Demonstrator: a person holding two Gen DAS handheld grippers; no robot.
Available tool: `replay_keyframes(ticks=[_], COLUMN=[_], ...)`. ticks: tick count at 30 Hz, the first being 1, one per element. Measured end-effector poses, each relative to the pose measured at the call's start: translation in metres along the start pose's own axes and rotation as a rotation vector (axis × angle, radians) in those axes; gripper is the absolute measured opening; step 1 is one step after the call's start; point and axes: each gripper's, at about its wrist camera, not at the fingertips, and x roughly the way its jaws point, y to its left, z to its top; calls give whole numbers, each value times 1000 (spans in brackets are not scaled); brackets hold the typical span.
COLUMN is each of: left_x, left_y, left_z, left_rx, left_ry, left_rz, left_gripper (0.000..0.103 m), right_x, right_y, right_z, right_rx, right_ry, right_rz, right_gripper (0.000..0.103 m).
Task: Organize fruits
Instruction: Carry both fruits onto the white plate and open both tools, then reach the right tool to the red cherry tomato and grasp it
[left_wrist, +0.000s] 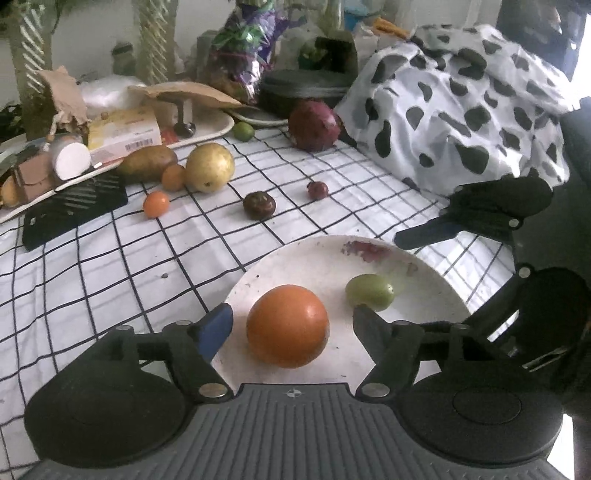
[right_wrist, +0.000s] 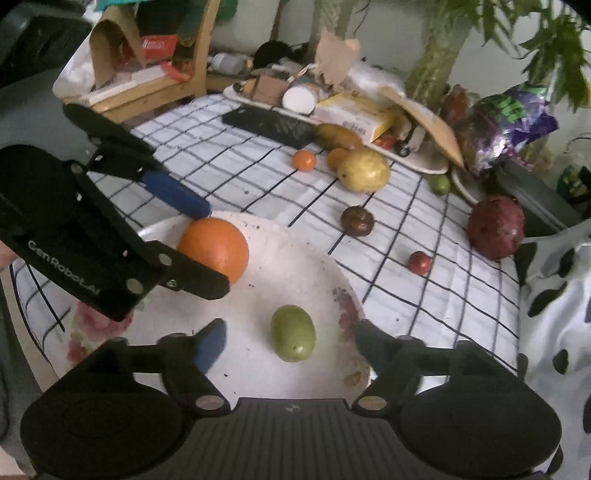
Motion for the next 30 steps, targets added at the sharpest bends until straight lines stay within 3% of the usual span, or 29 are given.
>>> replay_keyframes(ticks=[2,8,20,30], left_x=[-8,-35,-61,-63], left_y=[0,-4,-12,-17], left_z=[-2,-12,-37,-43], left_rx=[-24,-80,-170,-167], left_ry=[-22,-74,-84,-77], left_rz=[4,41,133,170], left_gripper=[72,75,78,78], right_x=[-8,-27,-48,-51], right_y=[0,-5,-7,-6], right_z=[-1,-9,-33,-42], right_rx=[23,140,329,378], right_ry=[-17,-36,6,24], right_rz=[-21,-81,-171,-196], right_gripper=[92,103,103,103])
